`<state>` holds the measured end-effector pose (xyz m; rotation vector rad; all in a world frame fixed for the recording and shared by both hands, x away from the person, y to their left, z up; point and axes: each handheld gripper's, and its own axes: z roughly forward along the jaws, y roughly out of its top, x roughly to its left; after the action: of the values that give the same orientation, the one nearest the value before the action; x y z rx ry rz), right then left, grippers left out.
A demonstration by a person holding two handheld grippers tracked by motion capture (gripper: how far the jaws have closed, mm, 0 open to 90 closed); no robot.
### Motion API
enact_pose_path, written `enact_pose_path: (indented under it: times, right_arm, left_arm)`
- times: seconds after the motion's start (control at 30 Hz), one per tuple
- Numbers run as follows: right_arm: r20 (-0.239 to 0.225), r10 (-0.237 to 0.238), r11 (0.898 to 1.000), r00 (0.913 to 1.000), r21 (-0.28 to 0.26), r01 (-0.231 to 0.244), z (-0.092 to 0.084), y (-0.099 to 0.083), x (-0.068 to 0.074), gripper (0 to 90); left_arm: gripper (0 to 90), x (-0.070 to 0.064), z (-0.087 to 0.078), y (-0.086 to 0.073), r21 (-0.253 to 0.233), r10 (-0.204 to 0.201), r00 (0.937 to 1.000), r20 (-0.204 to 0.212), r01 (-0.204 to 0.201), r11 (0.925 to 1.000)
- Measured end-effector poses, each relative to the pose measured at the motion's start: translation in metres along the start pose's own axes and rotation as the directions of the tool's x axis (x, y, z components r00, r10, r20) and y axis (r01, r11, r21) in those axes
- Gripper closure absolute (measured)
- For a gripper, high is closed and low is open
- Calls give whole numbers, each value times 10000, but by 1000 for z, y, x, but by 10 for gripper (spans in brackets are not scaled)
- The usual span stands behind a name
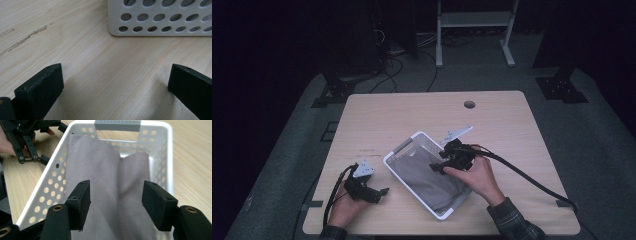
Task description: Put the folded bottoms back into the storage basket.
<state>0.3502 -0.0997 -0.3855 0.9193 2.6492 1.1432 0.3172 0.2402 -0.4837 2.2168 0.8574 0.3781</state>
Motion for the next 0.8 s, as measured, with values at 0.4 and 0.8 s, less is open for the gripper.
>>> enact_pose_path:
  times: [0.4, 0.8]
  right_arm:
    - [649, -94, 9998, 9978, -165, 105, -18, -5, -15, 336]
    - [963, 363, 9963, 9947, -807, -285, -33, -16, -41, 278]
  left_arm:
    - [0, 0, 0, 0, 20, 23, 10000, 2, -23, 10000]
    - [0, 0, 0, 0, -8, 2, 10000, -2, -2, 10000]
